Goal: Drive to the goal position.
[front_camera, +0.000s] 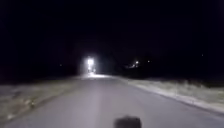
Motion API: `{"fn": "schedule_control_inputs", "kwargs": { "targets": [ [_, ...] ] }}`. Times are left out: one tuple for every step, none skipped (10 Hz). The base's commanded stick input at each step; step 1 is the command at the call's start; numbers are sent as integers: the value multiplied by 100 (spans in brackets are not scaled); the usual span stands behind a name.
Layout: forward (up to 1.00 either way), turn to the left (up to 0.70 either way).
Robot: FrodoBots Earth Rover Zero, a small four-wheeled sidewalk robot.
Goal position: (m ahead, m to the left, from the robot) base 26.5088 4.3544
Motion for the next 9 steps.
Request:
{"fn": "schedule_control_inputs", "kwargs": {
  "targets": [
    [100, 0],
    [100, 0],
    [100, 0],
    [100, 0],
    [100, 0],
    [100, 0],
    [100, 8],
    [100, 38],
    [100, 33]
  ]
}}
